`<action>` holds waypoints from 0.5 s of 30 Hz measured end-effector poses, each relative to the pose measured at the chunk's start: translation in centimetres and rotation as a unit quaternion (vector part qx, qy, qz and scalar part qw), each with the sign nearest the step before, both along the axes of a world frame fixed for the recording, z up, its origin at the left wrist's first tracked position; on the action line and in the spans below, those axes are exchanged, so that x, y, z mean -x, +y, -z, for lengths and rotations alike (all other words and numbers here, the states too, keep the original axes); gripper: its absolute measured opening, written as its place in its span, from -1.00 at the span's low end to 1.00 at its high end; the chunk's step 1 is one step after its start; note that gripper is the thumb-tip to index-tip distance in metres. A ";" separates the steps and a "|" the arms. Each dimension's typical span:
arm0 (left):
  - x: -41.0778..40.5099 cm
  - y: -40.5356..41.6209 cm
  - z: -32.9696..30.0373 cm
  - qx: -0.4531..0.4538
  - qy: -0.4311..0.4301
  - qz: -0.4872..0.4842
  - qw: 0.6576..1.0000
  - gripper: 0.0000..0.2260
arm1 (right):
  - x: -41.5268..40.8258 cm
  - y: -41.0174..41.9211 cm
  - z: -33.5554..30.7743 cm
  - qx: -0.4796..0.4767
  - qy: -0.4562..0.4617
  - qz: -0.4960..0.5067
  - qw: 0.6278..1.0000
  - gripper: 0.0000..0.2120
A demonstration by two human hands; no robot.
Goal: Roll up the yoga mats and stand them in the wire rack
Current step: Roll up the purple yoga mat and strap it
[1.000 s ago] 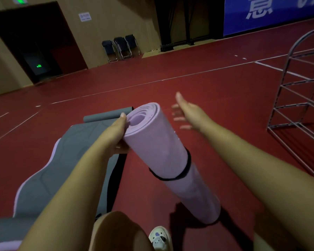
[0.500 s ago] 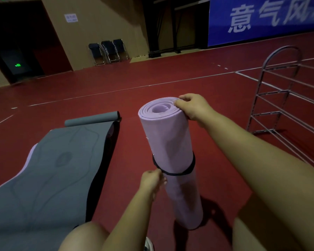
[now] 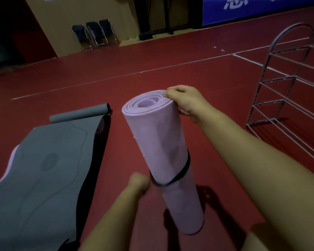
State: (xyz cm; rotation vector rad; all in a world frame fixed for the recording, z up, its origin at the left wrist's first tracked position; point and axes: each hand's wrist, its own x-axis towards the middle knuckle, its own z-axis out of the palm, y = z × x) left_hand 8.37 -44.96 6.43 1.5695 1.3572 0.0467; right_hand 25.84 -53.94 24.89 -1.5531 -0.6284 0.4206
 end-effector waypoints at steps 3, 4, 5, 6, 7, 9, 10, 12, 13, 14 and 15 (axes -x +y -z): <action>-3.5 7.0 -9.4 -0.025 -0.215 -0.132 0.967 -0.51 | -4.0 3.8 1.1 -0.003 0.033 0.007 0.999 -0.91; -4.5 9.0 -13.2 -0.012 -0.277 -0.119 0.953 -0.43 | -5.1 5.2 1.3 -0.002 0.045 0.001 0.999 -0.87; -5.5 10.4 -16.6 -0.024 -0.264 -0.059 0.962 -0.37 | -6.2 6.7 1.7 0.006 0.051 -0.006 0.999 -0.86; -6.7 11.7 -19.4 -0.050 -0.201 0.012 0.978 -0.35 | -6.8 8.2 1.7 0.014 0.056 -0.015 0.998 -0.86; -8.1 12.9 -21.1 -0.083 -0.120 0.071 0.987 -0.35 | -7.3 9.7 1.9 0.022 0.061 -0.029 0.997 -0.85; -9.8 14.3 -22.6 -0.062 0.021 0.144 0.987 -0.32 | -6.8 11.9 2.0 0.016 0.079 -0.035 0.996 -0.90; -10.1 14.8 -22.5 -0.021 0.060 0.161 0.985 -0.27 | -6.3 12.6 1.9 0.008 0.096 -0.037 0.995 -0.96; -10.1 15.2 -22.4 0.055 0.060 0.133 0.988 -0.31 | -5.1 12.9 1.3 0.031 0.117 -0.056 0.991 -0.82; -9.8 14.6 -22.7 0.073 0.035 0.094 0.992 -0.40 | -4.6 12.1 1.1 0.047 0.147 -0.066 0.986 -0.75; -9.5 13.6 -23.0 0.079 0.010 0.048 0.996 -0.49 | -4.0 10.9 1.0 0.045 0.201 -0.069 0.976 -0.73; -9.1 12.3 -23.5 0.066 0.001 0.008 0.998 -0.55 | -3.4 9.0 0.8 0.027 0.282 -0.069 0.957 -0.72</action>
